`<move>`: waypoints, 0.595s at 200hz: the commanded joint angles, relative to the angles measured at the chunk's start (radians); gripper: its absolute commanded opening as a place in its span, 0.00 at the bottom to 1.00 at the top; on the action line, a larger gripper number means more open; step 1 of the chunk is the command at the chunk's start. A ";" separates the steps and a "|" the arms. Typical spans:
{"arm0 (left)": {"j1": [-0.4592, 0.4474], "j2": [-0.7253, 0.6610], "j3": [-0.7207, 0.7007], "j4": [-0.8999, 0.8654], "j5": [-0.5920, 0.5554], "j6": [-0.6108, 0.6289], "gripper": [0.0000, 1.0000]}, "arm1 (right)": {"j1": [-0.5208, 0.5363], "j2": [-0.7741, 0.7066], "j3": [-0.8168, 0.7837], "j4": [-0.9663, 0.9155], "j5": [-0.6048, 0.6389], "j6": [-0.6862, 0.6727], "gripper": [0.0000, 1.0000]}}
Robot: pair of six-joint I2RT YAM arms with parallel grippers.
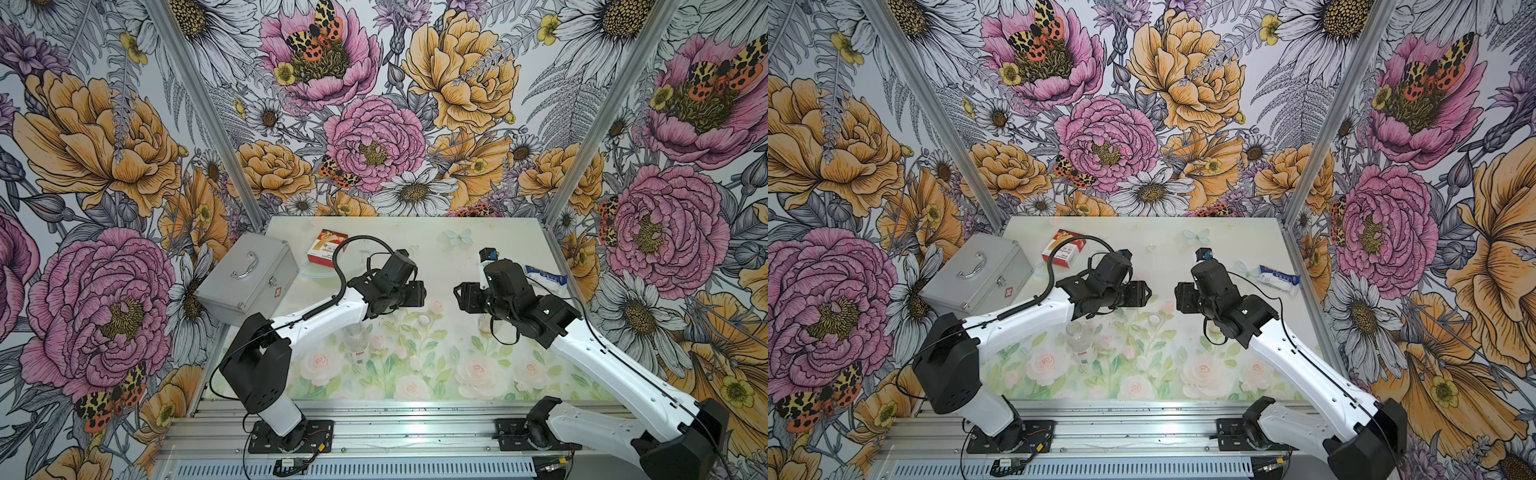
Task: Screw on the bottle caps
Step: Place the bottle cap at the center of the board, then pick up the bottle cap from the center of the board.
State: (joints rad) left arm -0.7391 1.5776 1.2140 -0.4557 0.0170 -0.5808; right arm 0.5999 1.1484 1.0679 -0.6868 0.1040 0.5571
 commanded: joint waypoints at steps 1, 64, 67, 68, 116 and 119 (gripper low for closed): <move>0.064 -0.050 0.028 -0.062 0.077 -0.016 0.65 | -0.008 0.085 0.089 -0.067 -0.042 -0.006 0.62; 0.254 -0.086 0.035 -0.127 0.143 0.017 0.67 | 0.043 0.359 0.204 -0.121 -0.080 -0.004 0.61; 0.259 -0.086 0.033 -0.127 0.144 0.019 0.68 | 0.046 0.373 0.206 -0.122 -0.079 -0.004 0.61; 0.261 -0.086 0.032 -0.127 0.144 0.019 0.68 | 0.047 0.375 0.206 -0.122 -0.079 -0.004 0.61; 0.292 -0.097 0.032 -0.132 0.143 0.047 0.89 | 0.079 0.554 0.226 -0.117 -0.046 -0.015 0.65; 0.293 -0.098 0.032 -0.133 0.140 0.050 0.94 | 0.080 0.566 0.228 -0.117 -0.046 -0.016 0.65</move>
State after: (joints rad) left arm -0.4561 1.5303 1.2304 -0.5762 0.1371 -0.5640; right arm 0.6712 1.6482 1.2572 -0.7933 0.0399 0.5568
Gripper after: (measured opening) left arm 0.806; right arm 0.640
